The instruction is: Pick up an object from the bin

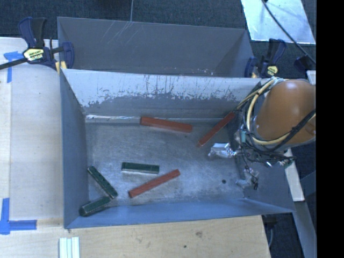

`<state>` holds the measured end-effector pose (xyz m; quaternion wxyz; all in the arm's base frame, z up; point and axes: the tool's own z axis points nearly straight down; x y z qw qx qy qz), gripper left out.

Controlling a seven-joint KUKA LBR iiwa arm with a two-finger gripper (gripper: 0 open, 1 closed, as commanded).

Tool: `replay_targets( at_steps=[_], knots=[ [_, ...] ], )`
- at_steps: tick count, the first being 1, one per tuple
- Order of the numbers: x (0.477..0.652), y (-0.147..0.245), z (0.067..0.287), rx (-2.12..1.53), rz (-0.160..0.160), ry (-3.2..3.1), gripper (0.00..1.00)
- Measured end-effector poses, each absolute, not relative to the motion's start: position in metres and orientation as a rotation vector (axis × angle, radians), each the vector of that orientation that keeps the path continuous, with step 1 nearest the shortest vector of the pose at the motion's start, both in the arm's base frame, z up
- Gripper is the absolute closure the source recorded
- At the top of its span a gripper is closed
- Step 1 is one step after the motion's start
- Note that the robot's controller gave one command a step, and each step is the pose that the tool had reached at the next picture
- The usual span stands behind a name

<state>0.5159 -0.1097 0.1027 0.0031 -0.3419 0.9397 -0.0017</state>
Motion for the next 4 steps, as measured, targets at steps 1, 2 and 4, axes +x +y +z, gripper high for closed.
replay_targets(
  at_steps=[1,2,4],
  knots=[
    [0.505,-0.025,0.069,-1.186,0.007,2.909,0.00],
    [0.522,0.128,0.070,-0.895,0.007,3.005,0.00],
    [0.563,0.183,0.214,-0.992,0.002,2.967,1.00]
  ],
)
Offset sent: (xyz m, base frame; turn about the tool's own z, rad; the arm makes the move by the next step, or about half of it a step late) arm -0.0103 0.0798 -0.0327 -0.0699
